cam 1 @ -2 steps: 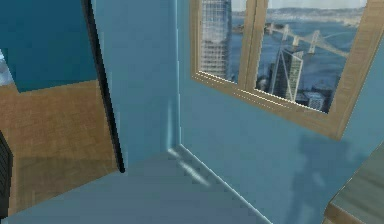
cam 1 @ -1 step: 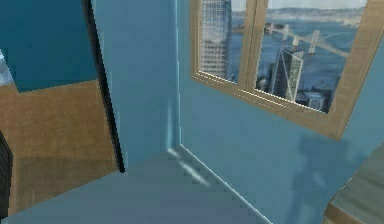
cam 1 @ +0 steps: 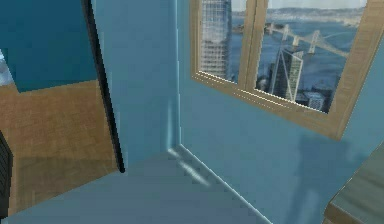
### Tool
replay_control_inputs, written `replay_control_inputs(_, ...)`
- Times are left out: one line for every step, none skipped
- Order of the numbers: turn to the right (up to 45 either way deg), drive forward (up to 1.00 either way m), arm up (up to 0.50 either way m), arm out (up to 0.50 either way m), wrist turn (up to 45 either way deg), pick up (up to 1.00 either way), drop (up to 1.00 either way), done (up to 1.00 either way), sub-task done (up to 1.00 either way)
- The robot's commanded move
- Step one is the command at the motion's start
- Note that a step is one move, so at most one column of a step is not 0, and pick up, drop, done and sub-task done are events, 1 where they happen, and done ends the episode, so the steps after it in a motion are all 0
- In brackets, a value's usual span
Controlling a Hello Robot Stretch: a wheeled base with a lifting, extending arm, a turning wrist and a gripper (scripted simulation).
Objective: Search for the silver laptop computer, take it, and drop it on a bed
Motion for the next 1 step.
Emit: replay_control_inputs(0.0,0.00,0.00,0.00,-45.0,0.00,0.00,0.00,0.00)
